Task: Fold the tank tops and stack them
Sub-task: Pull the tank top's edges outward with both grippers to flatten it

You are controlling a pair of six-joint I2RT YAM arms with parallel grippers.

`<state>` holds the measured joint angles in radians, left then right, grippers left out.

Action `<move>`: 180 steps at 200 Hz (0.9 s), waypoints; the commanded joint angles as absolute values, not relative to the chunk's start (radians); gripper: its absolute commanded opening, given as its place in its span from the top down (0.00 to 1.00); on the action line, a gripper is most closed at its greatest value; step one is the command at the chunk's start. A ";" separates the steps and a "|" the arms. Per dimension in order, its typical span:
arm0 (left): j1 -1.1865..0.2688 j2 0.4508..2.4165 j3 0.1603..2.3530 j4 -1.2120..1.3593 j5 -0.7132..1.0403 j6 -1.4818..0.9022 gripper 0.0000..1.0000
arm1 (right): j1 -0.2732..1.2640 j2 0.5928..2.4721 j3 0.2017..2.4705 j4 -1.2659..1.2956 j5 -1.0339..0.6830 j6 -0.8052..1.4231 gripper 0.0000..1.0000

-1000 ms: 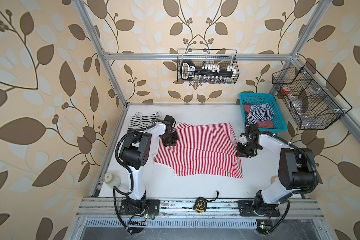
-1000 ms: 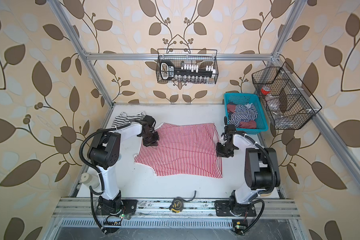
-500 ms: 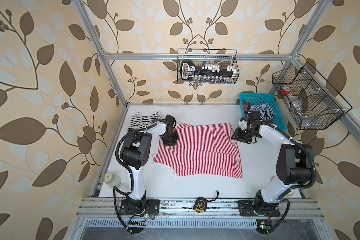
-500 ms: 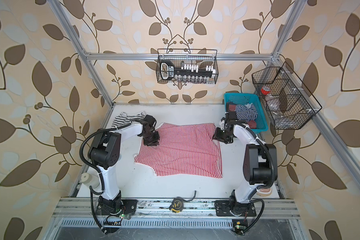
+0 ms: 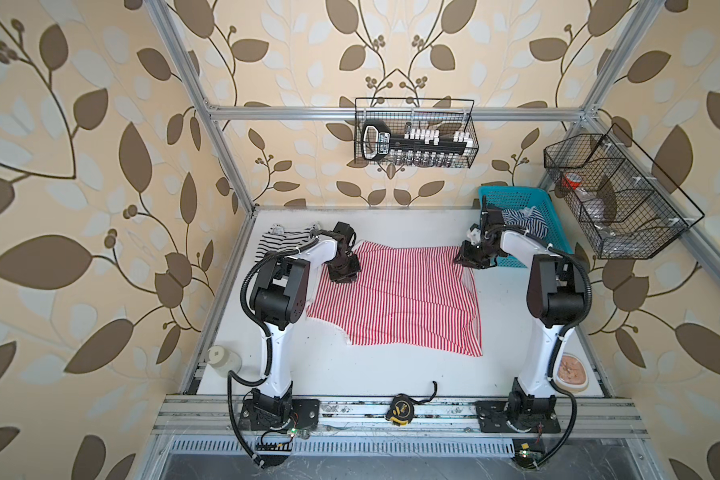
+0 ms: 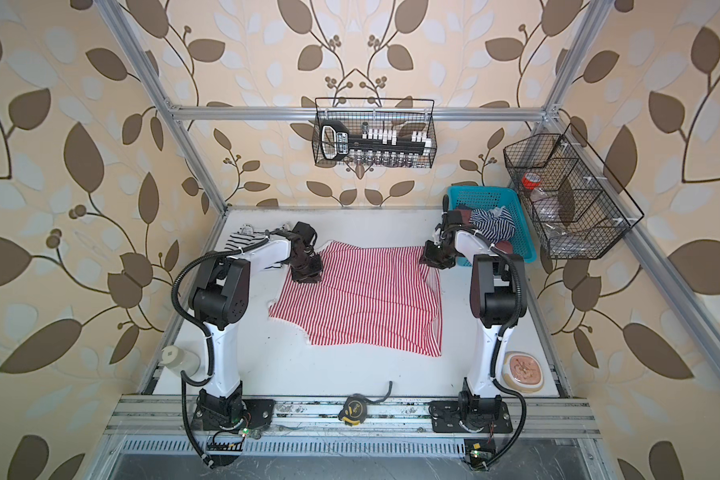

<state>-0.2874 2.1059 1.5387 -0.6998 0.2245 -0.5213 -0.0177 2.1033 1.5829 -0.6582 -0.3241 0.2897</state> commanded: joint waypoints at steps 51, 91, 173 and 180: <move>-0.278 2.187 1.506 -0.752 0.128 -0.489 0.82 | 0.018 2.191 1.724 -0.754 -0.102 0.261 0.67; -0.278 2.166 1.460 -0.740 0.127 -0.497 0.82 | 0.021 2.203 1.724 -0.757 -0.057 0.250 0.67; -0.278 2.139 1.416 -0.741 0.108 -0.503 0.83 | 0.045 2.276 1.800 -0.769 -0.033 0.249 0.83; -0.278 2.138 1.413 -0.744 0.103 -0.501 0.83 | 0.046 2.278 1.802 -0.772 -0.026 0.249 0.83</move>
<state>-0.2871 2.0785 1.4830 -0.6422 0.2157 -0.5060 0.0372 2.2410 1.7672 -0.7383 -0.0547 0.2619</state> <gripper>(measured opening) 0.174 0.175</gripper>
